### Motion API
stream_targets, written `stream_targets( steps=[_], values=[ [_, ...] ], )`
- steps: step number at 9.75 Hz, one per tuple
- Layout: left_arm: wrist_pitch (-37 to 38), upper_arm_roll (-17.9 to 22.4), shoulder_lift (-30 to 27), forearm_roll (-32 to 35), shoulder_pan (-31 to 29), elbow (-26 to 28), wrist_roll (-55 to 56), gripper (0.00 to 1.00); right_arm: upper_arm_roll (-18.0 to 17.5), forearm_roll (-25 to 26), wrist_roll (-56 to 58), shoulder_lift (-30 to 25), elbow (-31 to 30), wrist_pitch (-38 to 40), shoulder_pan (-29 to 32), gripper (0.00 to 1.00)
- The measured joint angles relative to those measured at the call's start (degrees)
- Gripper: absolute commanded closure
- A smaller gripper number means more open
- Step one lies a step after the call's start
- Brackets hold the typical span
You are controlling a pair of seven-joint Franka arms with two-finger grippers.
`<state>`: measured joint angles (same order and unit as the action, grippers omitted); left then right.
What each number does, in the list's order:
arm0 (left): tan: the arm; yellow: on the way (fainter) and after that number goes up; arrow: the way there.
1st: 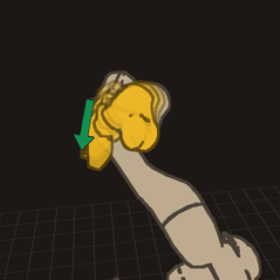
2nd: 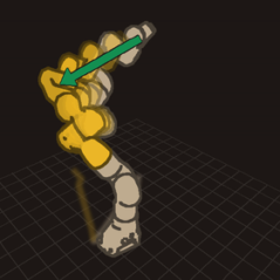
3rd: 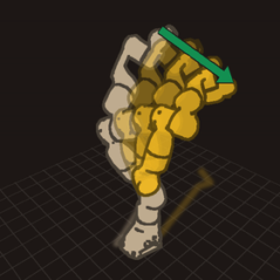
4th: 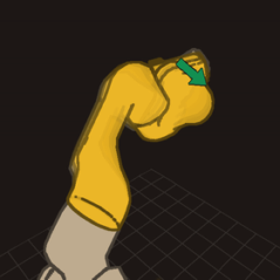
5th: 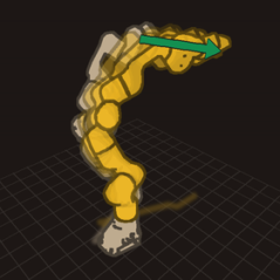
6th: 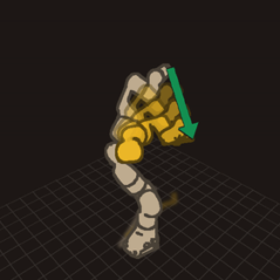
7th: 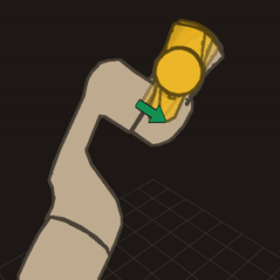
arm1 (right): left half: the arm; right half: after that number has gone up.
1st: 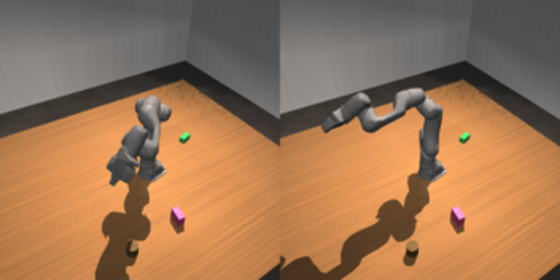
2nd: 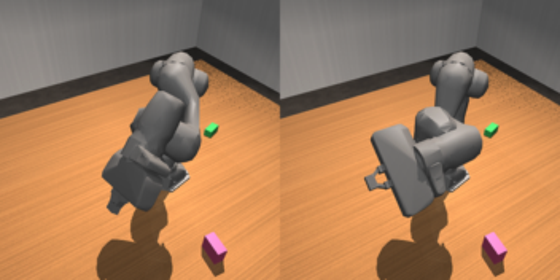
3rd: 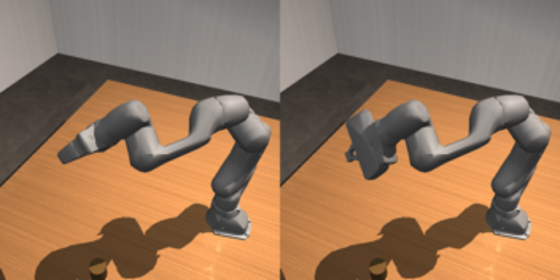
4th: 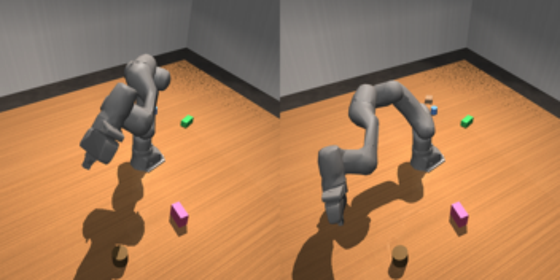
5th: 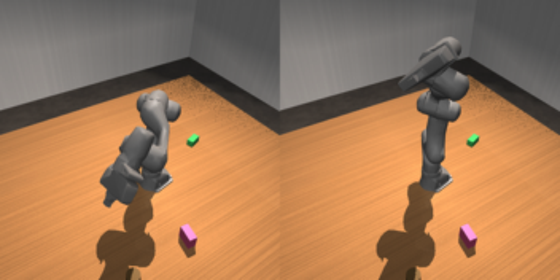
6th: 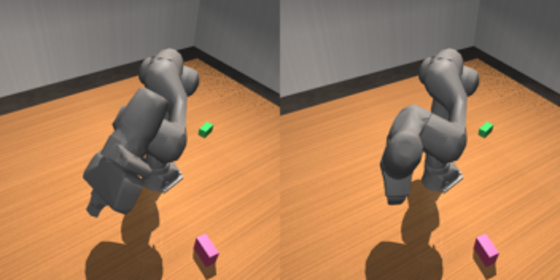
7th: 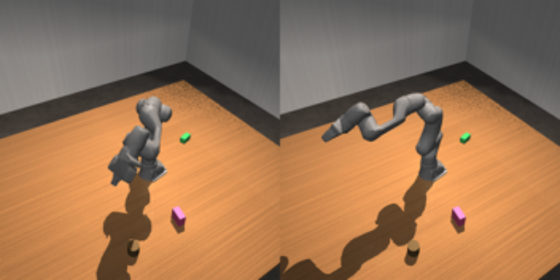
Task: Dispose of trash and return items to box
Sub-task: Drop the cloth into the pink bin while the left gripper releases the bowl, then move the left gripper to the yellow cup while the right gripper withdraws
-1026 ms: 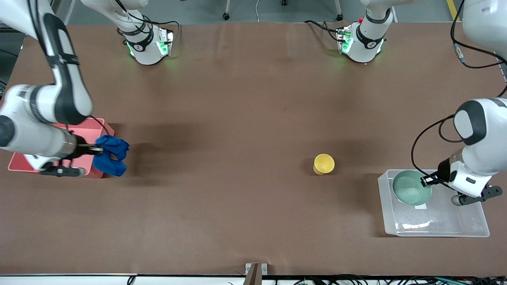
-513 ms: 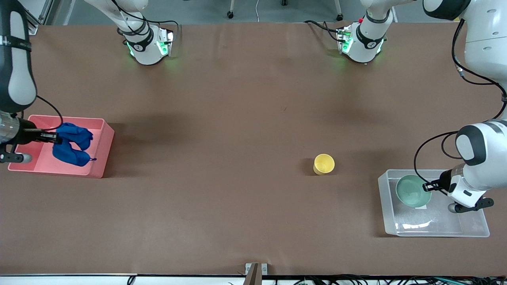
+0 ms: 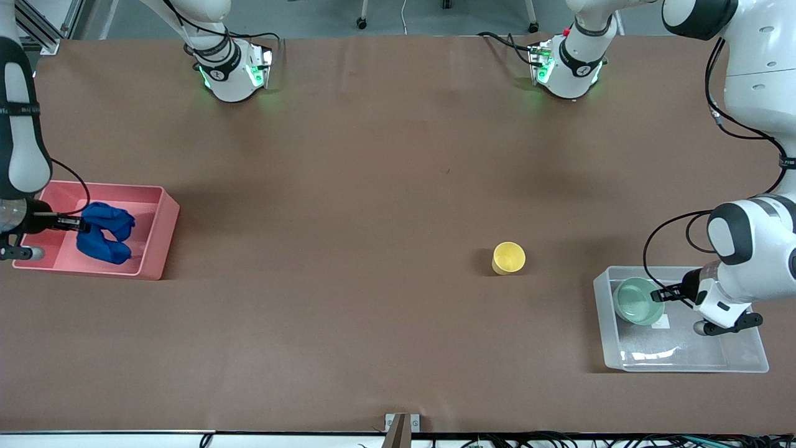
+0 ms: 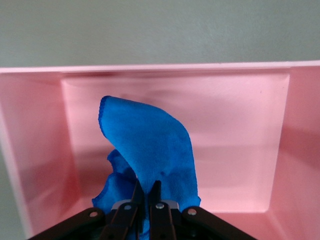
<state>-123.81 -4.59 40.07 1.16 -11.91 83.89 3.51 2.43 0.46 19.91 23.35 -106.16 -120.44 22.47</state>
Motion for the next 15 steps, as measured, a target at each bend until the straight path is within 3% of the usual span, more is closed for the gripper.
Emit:
stream_targets(
  steps=[2, 3, 5, 8, 11, 14, 15],
  values=[
    [2.05, -0.96, -3.43, 0.00, 0.90, -1.17, 0.89, 0.00, -0.04, 0.00, 0.19, 2.74, 0.09, -1.49, 0.37, 0.40],
    [4.98, -1.29, -5.67, 0.00, 2.82, -1.27, 4.01, 0.00, -0.11, 0.00, 0.19, 2.89, 0.22, -1.57, 0.37, 0.26],
    [10.51, -1.48, -8.55, 0.02, 9.11, -1.13, 14.11, 0.02, -0.36, 0.00, 0.19, 2.79, 1.21, -1.55, 0.31, 0.14],
    [11.75, -1.57, -8.76, 0.09, 19.19, 1.43, 31.16, 0.09, -0.85, 0.00, 0.19, 2.03, 4.34, -1.43, 0.00, 0.01],
    [7.54, -1.54, -8.60, 0.10, 23.44, 7.03, 39.37, 0.15, -1.18, 0.00, -0.26, -3.37, 7.81, 1.63, -2.61, 0.00],
    [-0.54, -1.60, -8.51, 0.10, 26.27, 14.15, 45.68, 0.19, -1.31, 0.29, -7.08, -10.81, 10.96, 10.85, -8.45, 0.00],
    [-1.77, -1.59, -8.51, 0.10, 27.29, 15.21, 47.24, 0.31, -1.39, 0.63, -10.57, -13.11, 11.63, 14.14, -11.00, 0.00]
  ],
)
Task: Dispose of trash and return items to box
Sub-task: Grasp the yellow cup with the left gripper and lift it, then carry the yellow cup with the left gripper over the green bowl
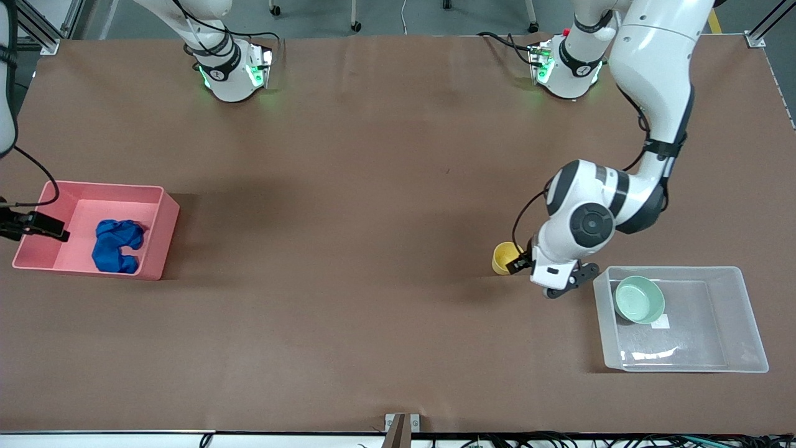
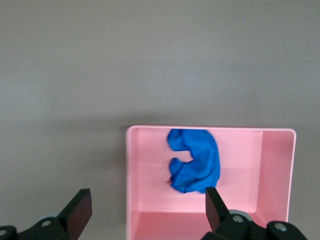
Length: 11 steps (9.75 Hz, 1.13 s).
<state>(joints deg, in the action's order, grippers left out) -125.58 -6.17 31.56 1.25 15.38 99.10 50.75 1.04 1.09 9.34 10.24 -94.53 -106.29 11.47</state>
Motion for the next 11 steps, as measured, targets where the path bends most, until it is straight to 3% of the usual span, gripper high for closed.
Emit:
stream_targets(
  steps=[1, 3, 7, 9, 11],
  values=[
    [-1.27, 0.00, 0.03, 0.00, 0.83, 0.96, 0.89, 0.47, -0.11, 0.19, -2.68, -2.39, 0.30, 3.56, -2.29, 0.00],
    [-4.42, 0.06, 0.27, 0.00, 1.14, 2.94, 1.19, 1.00, -0.28, 0.25, -5.50, -7.18, 0.38, 9.89, -5.65, 0.00],
    [-5.46, 0.37, 0.17, 0.00, 1.01, 1.84, 1.19, 1.00, -0.40, 0.27, -6.77, -14.67, 0.33, 16.23, -9.83, 0.00],
    [-3.17, 1.27, -1.33, 0.66, -0.99, -3.98, -1.79, 1.00, -0.42, 0.27, -6.78, -16.00, 0.41, 16.55, -10.49, 0.00],
    [2.11, 1.42, -2.49, 1.09, -6.96, -11.01, -10.92, 1.00, -0.42, 0.27, -6.78, -16.08, 1.76, 16.16, -10.92, 0.00]
  ],
)
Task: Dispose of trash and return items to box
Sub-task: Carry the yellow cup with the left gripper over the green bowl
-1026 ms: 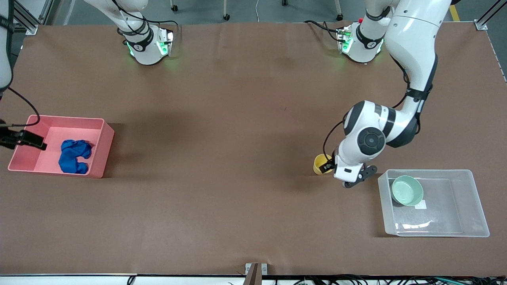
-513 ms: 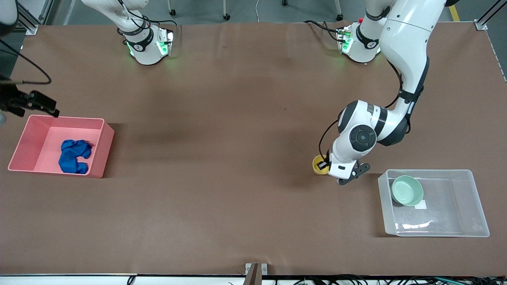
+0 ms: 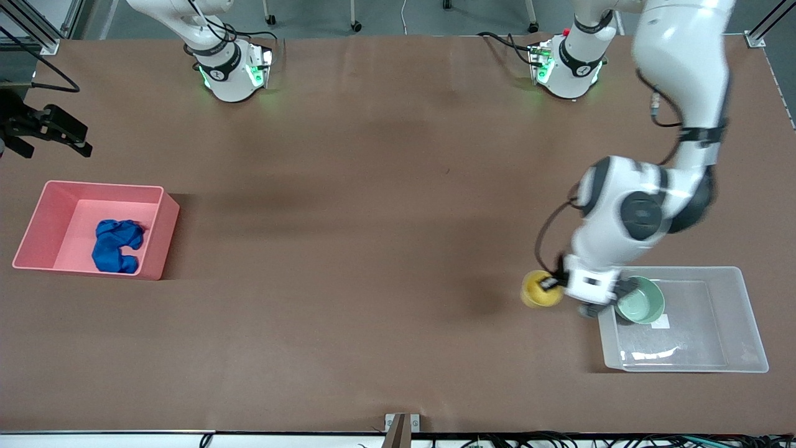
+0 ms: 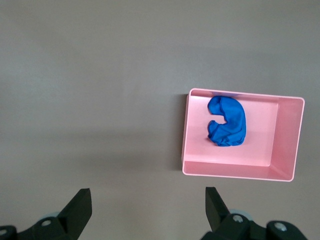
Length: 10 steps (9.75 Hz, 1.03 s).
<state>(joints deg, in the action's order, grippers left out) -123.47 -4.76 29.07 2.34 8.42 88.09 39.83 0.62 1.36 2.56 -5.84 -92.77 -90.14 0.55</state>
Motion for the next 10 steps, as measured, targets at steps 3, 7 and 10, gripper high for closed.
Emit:
stream_targets(
  steps=[3, 7, 10],
  values=[
    [4.31, 0.11, -0.04, 2.23, -7.76, -4.55, -14.46, 1.00, 0.00, 0.00, 0.00, 0.18, 2.62, 0.00, -0.32, 0.00],
    [5.54, 0.16, 3.06, 3.37, -16.46, -4.90, -30.06, 1.00, -0.03, 0.00, -0.68, 2.47, 4.57, 0.05, -1.51, 0.00],
    [5.13, 0.11, 7.73, 3.37, -18.38, -5.06, -31.78, 0.99, -0.04, 0.00, -2.44, 3.21, 4.81, 0.46, -2.60, 0.00]
  ],
)
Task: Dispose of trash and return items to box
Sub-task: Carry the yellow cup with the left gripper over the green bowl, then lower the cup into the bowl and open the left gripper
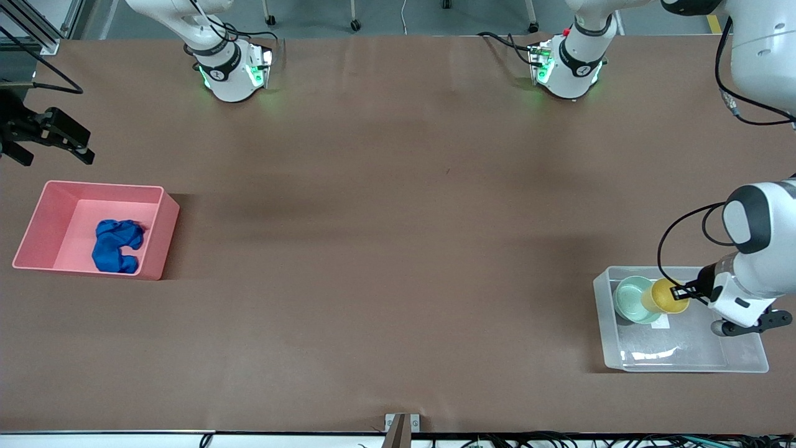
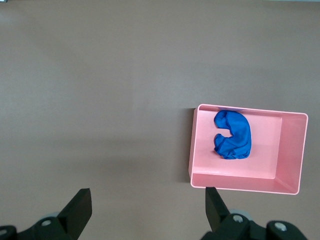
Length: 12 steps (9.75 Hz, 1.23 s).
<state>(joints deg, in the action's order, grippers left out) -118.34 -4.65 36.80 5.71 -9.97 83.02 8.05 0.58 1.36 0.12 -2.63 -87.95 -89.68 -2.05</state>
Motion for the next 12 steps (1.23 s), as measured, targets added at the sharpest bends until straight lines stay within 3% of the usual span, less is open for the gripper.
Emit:
stream_targets(
  steps=[3, 4, 5, 6, 9, 12],
  values=[
    [-0.46, -0.03, 2.59, 0.00, -0.04, -0.09, 0.00, 0.93, 0.06, 0.00, -0.11, 0.25, -0.01, 2.74, -0.02, 0.00],
    [-0.63, -0.02, 3.10, 0.00, -0.15, -0.10, 0.00, 0.78, 0.13, 0.00, -0.13, 0.25, -0.01, 2.93, -0.02, 0.00],
    [-1.27, -0.02, 3.69, 0.00, -0.45, -0.10, 0.00, 0.44, 0.18, 0.00, -0.14, 0.26, -0.02, 3.01, -0.02, 0.00],
    [-2.07, -0.02, 4.29, 0.00, -0.68, -0.11, 0.00, 0.04, 0.21, 0.00, -0.14, 0.27, -0.03, 3.05, -0.02, 0.00],
    [-3.15, -0.73, 3.82, 0.00, -0.67, -1.56, 0.00, 0.00, 0.40, 0.00, -0.14, 0.29, -0.05, 3.12, -0.02, 0.00],
    [1.91, -2.97, -5.21, -0.01, -1.21, -3.49, 0.00, 0.00, 0.57, 0.00, -0.14, 0.32, -0.09, 3.16, -0.02, 0.00]
  ],
)
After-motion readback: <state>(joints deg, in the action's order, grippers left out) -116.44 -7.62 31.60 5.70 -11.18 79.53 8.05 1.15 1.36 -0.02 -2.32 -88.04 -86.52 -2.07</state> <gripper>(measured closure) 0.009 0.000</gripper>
